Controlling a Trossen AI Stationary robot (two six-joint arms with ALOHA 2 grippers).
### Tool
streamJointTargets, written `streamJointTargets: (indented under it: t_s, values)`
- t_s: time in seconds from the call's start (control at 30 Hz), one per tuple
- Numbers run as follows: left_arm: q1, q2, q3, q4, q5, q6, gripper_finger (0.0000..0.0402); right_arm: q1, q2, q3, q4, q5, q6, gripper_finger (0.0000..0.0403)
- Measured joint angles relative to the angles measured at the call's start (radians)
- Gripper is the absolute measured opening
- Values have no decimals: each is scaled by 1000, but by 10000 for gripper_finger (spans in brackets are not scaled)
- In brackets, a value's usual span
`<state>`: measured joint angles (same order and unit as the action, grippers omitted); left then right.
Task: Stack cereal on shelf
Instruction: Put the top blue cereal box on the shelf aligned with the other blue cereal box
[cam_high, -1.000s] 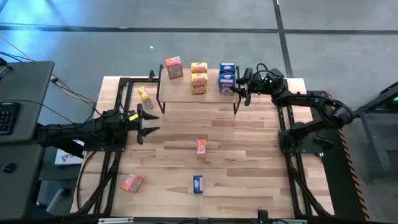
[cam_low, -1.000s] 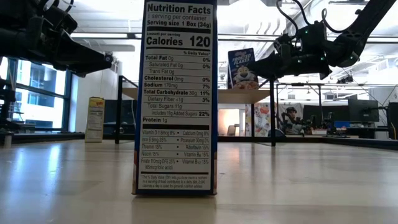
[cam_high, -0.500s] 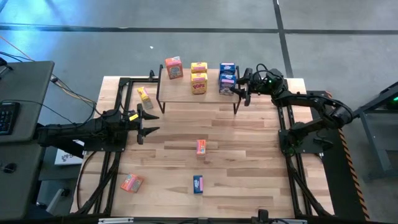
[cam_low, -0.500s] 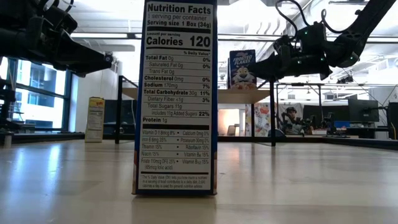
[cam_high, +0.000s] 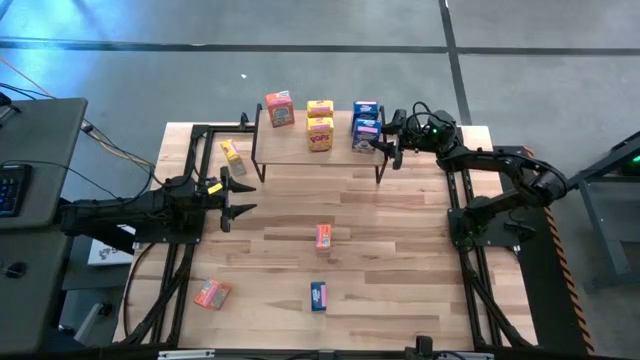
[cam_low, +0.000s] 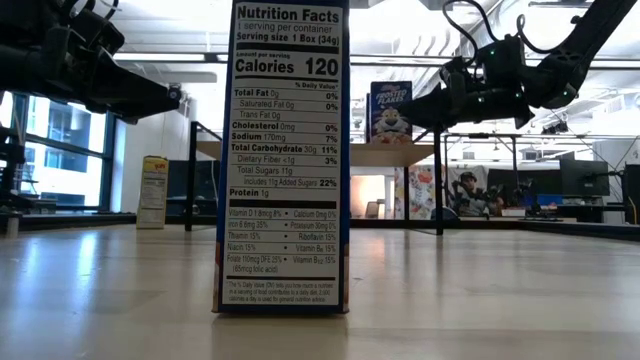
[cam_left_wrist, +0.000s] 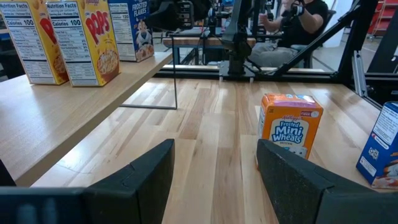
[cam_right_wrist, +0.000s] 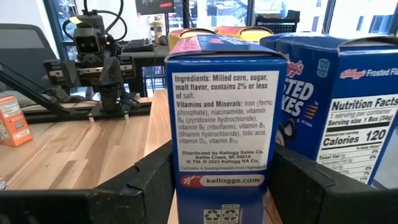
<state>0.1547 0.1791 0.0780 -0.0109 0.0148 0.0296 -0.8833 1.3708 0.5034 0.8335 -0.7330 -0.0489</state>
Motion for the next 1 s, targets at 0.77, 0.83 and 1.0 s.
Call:
streamJointTargets:
  t_s: [0.77, 0.83, 1.0]
  values:
    - [0, 0, 0, 0, 0, 0, 218, -9, -95, 0, -163, 34, 9, 231]
    - [0, 0, 0, 0, 0, 0, 218, -9, -107, 0, -177, 38, 6, 232]
    - [0, 0, 0, 0, 0, 0, 218, -9, -148, 0, -237, 59, 4, 232]
